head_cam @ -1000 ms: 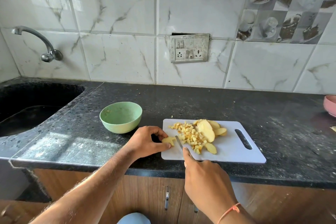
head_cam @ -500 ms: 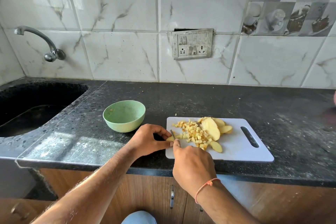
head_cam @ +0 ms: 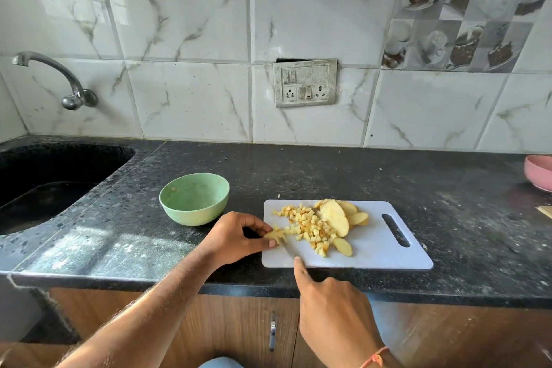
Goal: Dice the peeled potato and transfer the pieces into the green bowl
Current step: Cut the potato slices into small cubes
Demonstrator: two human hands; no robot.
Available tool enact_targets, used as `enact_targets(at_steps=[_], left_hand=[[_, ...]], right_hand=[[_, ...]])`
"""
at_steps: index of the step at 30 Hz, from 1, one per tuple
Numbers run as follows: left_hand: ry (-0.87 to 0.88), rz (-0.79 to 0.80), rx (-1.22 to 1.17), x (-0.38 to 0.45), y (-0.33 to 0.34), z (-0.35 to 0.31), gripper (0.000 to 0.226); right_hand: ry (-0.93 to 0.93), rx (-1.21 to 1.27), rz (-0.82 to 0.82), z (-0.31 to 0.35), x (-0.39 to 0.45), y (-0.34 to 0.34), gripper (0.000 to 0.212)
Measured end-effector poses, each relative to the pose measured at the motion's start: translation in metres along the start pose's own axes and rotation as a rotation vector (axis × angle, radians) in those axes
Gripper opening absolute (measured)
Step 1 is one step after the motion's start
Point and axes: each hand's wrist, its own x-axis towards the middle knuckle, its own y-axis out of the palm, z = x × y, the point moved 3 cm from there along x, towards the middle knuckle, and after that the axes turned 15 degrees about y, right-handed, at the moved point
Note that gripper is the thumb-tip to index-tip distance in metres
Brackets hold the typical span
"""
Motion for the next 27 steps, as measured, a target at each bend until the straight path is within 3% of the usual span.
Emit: enact_targets(at_steps=[16, 27], left_hand=[[-0.014, -0.037, 0.027, 0.000, 0.003, -0.003, 0.032], [-0.004, -0.008, 0.031, 0.001, 0.001, -0.002, 0.031]], right_hand=[[0.017, 0.030, -0.140, 0.001, 0.025, -0.005, 0.067], [0.012, 0.067, -0.142, 0.003, 0.026, -0.001, 0.066]])
